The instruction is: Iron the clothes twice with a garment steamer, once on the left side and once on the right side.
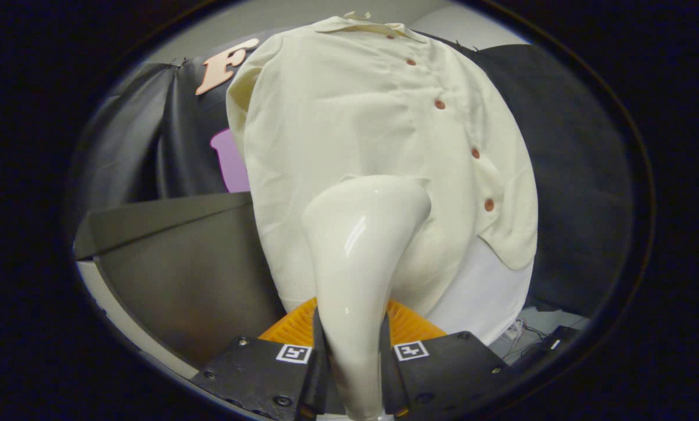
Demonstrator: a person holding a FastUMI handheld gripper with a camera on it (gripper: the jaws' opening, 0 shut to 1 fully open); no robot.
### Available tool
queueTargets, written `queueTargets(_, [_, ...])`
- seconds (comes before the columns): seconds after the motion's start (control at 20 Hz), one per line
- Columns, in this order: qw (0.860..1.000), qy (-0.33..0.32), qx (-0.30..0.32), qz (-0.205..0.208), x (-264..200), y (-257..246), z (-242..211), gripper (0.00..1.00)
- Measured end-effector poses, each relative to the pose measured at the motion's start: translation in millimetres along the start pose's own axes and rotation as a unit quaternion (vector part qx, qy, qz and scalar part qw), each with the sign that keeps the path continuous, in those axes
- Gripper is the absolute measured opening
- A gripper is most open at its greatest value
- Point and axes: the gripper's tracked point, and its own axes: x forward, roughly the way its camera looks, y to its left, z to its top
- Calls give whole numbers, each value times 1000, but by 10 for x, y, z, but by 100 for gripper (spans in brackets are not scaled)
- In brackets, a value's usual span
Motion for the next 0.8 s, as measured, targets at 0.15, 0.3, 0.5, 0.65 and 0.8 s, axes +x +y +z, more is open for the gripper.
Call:
queueTargets(0.15, [1000,1,8,2,6,-16,-203,37])
queueTargets(0.3, [1000,10,10,4,38,-26,-412,37])
queueTargets(0.5, [1000,10,15,4,-1,-36,-566,37])
queueTargets(0.65, [999,32,1,-6,-77,-40,-616,37])
queueTargets(0.8, [1000,22,8,-2,-180,-8,-443,37])
